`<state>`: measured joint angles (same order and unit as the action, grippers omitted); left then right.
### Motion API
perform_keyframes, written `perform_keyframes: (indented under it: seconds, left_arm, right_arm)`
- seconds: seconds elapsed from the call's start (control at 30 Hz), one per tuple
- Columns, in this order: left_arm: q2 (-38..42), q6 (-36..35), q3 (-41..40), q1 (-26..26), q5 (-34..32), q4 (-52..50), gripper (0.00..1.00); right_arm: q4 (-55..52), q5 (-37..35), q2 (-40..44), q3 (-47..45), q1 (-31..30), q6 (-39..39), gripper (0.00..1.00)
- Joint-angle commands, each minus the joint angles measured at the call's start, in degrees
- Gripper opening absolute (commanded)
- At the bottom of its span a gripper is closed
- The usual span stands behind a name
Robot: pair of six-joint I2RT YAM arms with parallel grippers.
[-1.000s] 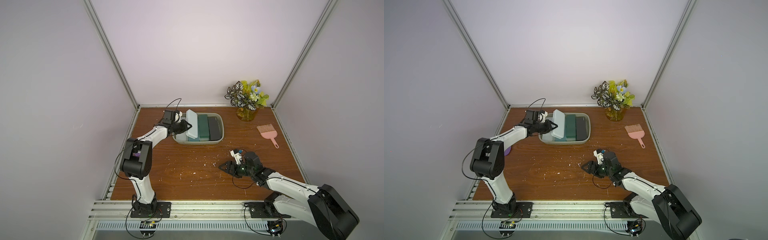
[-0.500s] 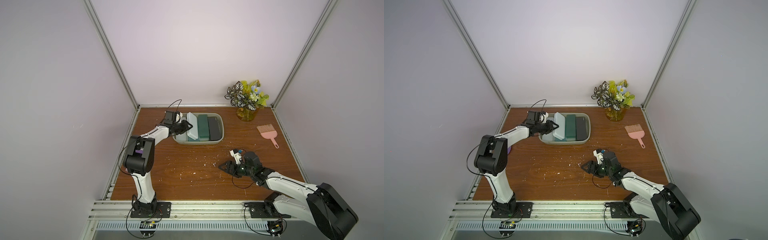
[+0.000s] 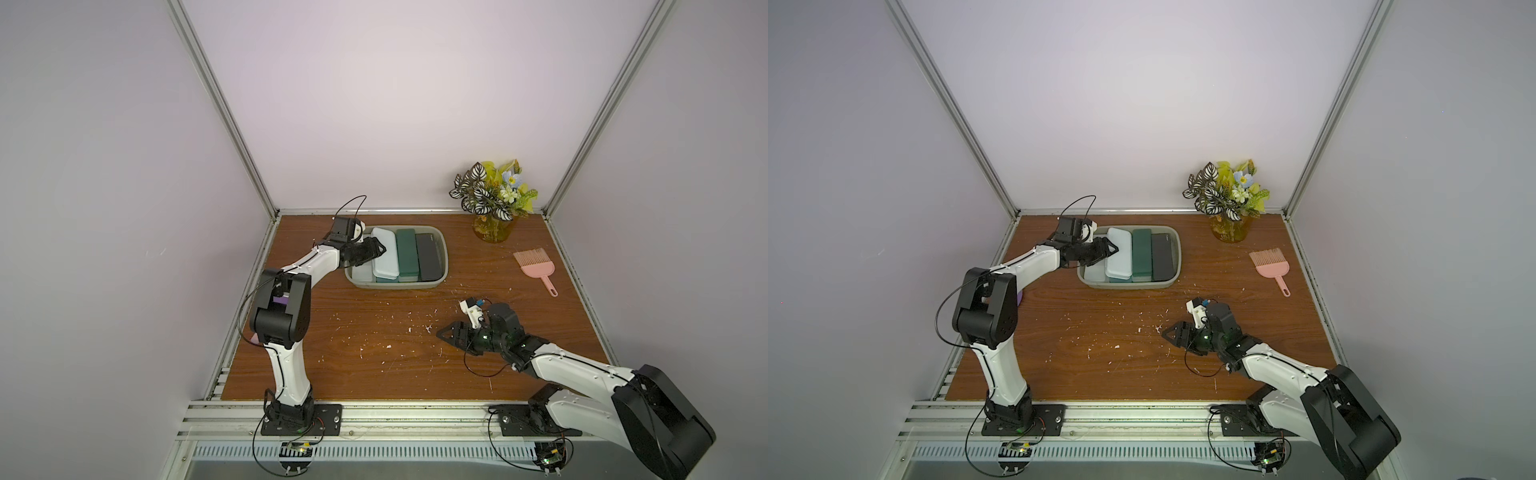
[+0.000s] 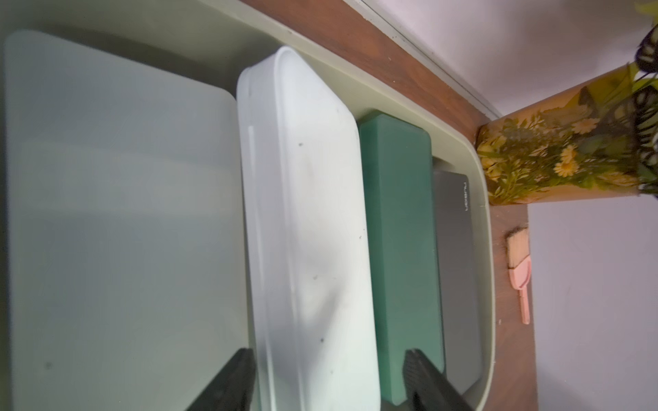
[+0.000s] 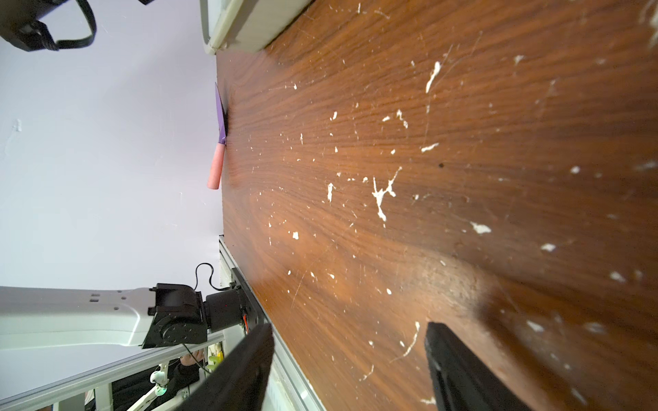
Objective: Put the pencil case into the storage box
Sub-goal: Place the pencil case at the storage box, then reset both arms
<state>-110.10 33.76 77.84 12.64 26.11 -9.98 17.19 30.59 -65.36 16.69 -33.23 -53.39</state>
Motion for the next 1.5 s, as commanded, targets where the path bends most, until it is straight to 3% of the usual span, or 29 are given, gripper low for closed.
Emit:
perform_keyframes:
  seconds: [0.0,0.17,0.33,0.43,1.0,1.17,1.27,1.37,1.47]
  left_arm:
    - [2.90,-3.78,2.47,0.72,-5.13,-5.37,0.72]
    - [3.95,-5.36,4.76,0.89,-7.91,-7.99,0.70]
    - [0.93,-5.20,6.50,0.99,-6.60,-7.94,0.40]
    - [-1.34,-5.04,6.53,1.32,-6.09,-7.86,0.33]
    - [-6.37,-4.49,8.26,3.62,-6.68,-7.42,0.28]
    - [-0.52,-5.93,9.54,3.64,-9.52,-10.60,0.35]
    - [5.99,-7.05,10.18,3.64,-12.35,-13.39,0.54]
    - [14.01,-8.57,8.33,3.62,-17.64,-15.89,0.71]
    - [23.55,-10.21,0.63,3.33,-25.85,-15.41,0.80]
  right_arm:
    - [1.21,1.49,-0.55,1.30,0.19,0.61,0.74]
    - [0.96,1.58,-1.21,2.14,0.21,1.00,0.74]
    - [1.07,1.75,-1.43,2.13,0.22,0.99,0.74]
    - [0.93,1.67,-1.07,1.80,0.24,1.00,0.74]
    - [1.14,1.66,-0.14,0.71,0.25,0.72,0.74]
    - [-2.49,0.35,1.82,2.17,0.23,2.46,0.74]
    - [-8.85,-3.26,3.75,6.05,0.30,6.59,0.74]
    - [-18.31,-11.38,5.21,12.30,0.95,14.25,0.77]
    - [-26.88,-26.58,5.66,18.45,2.04,23.14,0.81]
